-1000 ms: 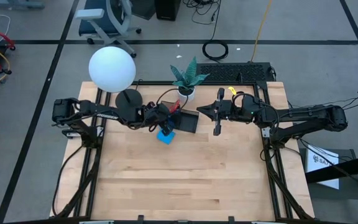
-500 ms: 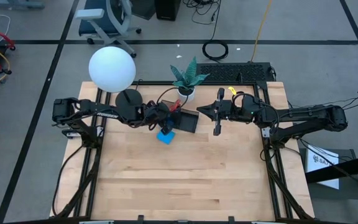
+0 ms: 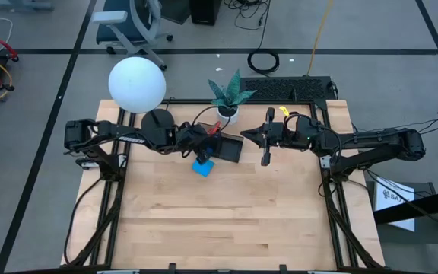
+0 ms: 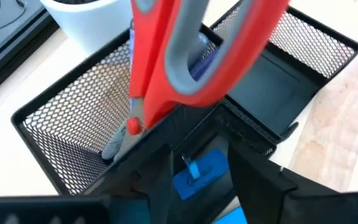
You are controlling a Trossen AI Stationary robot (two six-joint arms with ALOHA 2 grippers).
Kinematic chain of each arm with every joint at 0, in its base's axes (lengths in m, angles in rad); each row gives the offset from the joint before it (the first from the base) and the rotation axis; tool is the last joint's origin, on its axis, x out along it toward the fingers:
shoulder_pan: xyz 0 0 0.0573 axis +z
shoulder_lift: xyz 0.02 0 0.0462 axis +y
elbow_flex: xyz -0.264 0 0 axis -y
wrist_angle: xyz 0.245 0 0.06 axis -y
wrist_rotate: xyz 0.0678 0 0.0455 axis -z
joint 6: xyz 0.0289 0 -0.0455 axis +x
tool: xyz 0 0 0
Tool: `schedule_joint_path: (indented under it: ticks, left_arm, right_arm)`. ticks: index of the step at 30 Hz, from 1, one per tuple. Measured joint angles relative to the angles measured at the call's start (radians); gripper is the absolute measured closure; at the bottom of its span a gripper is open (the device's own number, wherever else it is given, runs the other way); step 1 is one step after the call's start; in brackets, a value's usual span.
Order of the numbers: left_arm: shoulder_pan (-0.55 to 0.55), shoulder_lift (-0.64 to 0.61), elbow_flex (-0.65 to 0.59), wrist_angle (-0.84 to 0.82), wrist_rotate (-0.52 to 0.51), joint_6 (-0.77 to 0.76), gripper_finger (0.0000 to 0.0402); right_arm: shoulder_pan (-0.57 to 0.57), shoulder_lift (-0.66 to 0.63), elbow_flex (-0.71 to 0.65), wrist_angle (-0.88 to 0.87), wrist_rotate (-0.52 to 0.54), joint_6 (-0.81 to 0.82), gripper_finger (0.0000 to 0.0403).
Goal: Pick and place office supplies into organizer
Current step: Put the blue sticky notes into the desk organizer
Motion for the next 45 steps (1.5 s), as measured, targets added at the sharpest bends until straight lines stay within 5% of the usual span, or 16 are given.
schedule_joint_path:
  ticks: [10, 23, 45]
  left_arm:
    - [0.005, -0.015, 0.0, -0.002, 0.0, 0.008, 0.0211]
    - [-0.057, -0.187, 0.0, -0.135, 0.01, 0.037, 0.024]
    - [-0.085, -0.223, 0.0, -0.243, -0.029, -0.042, 0.0248]
  right_arm:
    - [0.0, 0.0, 0.0, 0.0, 0.0, 0.0, 0.0403]
    - [0.0, 0.0, 0.0, -0.001, 0.0, 0.0, 0.0403]
    - [0.0, 0.0, 0.0, 0.0, 0.0, 0.06, 0.0403]
